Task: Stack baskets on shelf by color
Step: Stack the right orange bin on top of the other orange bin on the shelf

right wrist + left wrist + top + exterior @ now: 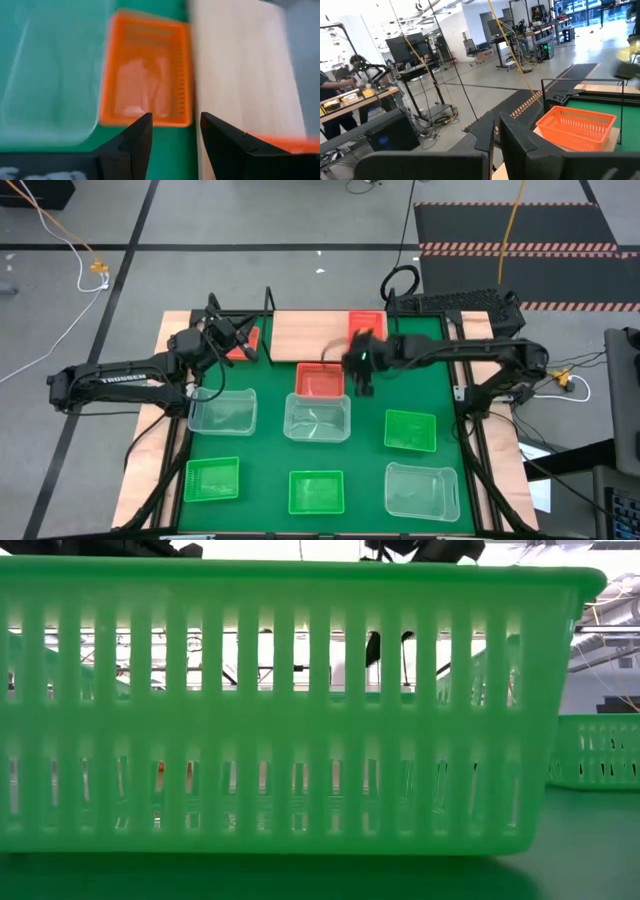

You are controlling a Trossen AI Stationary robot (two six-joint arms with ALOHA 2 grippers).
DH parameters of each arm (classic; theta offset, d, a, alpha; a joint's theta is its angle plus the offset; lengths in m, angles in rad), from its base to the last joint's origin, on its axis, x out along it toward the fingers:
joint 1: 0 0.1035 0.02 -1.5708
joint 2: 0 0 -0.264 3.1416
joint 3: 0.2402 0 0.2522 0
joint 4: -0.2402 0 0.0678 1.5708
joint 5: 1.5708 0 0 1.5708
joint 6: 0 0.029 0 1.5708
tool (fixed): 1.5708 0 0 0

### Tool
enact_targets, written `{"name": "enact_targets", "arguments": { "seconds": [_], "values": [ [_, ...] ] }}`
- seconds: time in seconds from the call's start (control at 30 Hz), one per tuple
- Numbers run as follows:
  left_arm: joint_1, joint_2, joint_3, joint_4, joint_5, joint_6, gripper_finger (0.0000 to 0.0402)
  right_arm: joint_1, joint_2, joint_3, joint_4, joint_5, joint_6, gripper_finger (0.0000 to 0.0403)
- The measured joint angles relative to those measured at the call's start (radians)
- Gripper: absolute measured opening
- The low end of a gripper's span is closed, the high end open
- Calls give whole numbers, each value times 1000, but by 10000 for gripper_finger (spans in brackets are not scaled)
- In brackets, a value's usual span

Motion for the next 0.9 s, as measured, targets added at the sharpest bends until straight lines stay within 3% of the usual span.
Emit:
{"name": "enact_targets", "arguments": {
  "seconds": [0.2,0.27,0.57,0.9],
  "values": [
    [0,0,0,5,0,-7,31,81,4,-73,46,22,-660,138],
    [0,0,0,12,0,-7,31,90,7,-102,70,19,-791,131],
    [0,0,0,14,0,-1,31,64,4,-231,326,14,-993,122],
    [0,0,0,14,0,12,31,33,5,-341,403,16,-1204,122]
  ]
}}
